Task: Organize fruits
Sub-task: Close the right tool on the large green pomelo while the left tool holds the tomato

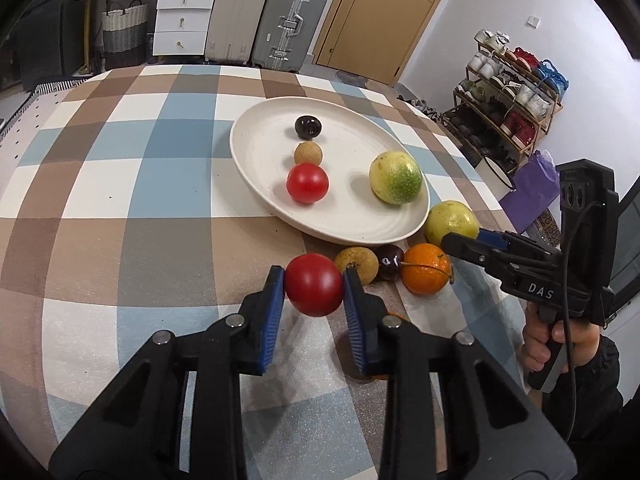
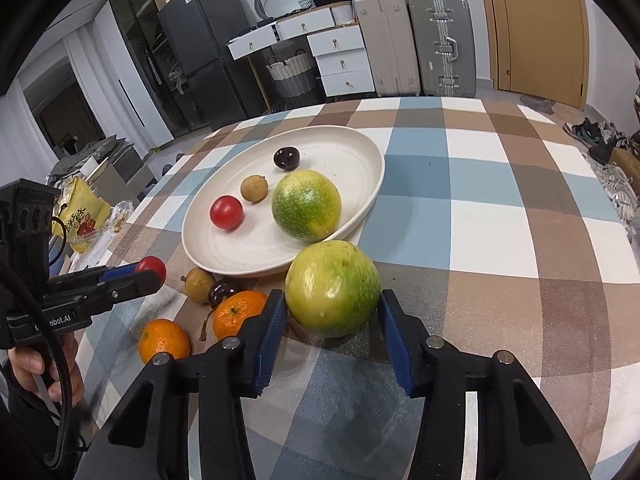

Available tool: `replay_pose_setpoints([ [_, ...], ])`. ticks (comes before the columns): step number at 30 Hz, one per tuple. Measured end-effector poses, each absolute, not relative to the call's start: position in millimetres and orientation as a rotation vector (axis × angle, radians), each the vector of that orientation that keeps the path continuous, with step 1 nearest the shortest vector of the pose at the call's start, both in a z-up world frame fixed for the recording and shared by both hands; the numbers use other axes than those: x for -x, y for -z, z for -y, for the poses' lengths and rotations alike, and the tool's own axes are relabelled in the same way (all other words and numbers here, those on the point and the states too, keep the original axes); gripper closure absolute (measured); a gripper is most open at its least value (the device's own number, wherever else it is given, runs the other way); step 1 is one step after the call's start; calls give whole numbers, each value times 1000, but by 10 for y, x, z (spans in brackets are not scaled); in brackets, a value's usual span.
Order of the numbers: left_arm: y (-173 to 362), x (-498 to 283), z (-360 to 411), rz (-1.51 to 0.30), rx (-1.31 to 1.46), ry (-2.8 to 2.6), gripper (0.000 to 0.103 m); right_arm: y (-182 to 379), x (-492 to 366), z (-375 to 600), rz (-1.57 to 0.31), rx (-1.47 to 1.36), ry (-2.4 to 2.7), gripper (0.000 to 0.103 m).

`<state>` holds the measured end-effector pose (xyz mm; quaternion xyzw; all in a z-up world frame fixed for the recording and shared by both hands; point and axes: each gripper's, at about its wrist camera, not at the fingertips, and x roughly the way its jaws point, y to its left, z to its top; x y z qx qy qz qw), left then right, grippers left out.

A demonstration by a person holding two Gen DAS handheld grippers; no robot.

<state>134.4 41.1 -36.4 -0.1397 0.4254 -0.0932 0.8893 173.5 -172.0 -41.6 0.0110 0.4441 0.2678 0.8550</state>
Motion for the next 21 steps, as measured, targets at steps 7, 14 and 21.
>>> replay_pose_setpoints([
  [7,300,-1279,-431,-863,286,191,77,296,-1640,1728,-887,-13,-572,56],
  [14,240,-1246,-448,-848,283,186,77,166,-1556,1737,-833,-18,-586,57],
  [21,146,-1281,-467,-824,273,172,77,54,-1547,1773,-787,-61,-608,57],
])
